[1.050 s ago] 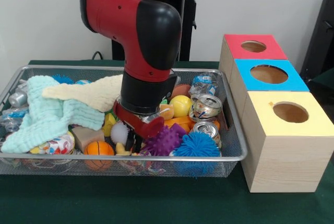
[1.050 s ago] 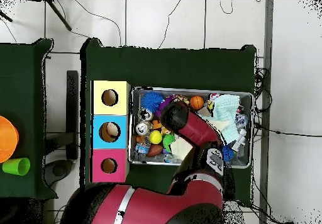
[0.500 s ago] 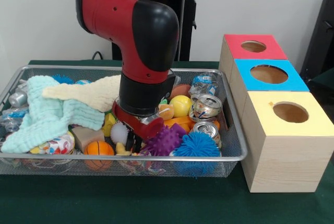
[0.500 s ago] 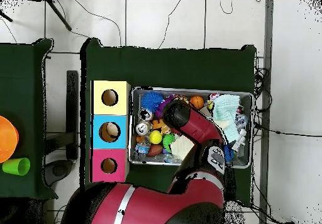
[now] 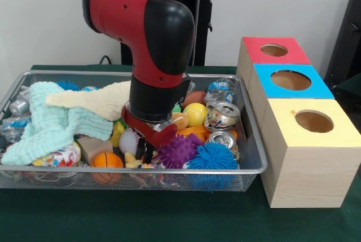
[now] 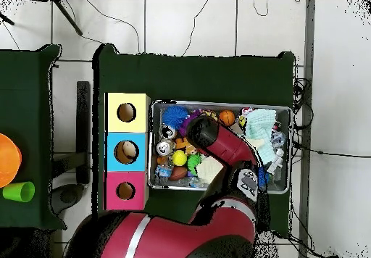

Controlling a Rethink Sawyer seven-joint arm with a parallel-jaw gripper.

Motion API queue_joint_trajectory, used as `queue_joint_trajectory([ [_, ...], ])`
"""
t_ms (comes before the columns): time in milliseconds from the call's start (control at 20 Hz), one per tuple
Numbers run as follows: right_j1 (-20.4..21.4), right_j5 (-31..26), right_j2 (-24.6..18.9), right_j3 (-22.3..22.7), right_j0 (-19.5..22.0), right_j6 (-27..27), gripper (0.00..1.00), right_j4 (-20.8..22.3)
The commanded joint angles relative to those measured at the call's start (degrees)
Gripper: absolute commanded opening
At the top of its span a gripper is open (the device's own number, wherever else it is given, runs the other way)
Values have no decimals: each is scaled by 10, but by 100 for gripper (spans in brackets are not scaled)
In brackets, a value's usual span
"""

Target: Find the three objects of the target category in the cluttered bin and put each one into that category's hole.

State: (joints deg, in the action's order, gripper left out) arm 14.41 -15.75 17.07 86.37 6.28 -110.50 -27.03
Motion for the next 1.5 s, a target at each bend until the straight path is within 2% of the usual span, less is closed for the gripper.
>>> queue_joint_trajectory([
  [50, 2, -145, -7, 17, -15, -105, 0, 9],
  [500, 40, -243, 19, 10, -39, -131, 0, 10],
  [1050, 60, -292, 31, 11, -62, -168, 0, -12],
  [1500, 57, -322, 40, -6, -84, -205, 0, -26],
])
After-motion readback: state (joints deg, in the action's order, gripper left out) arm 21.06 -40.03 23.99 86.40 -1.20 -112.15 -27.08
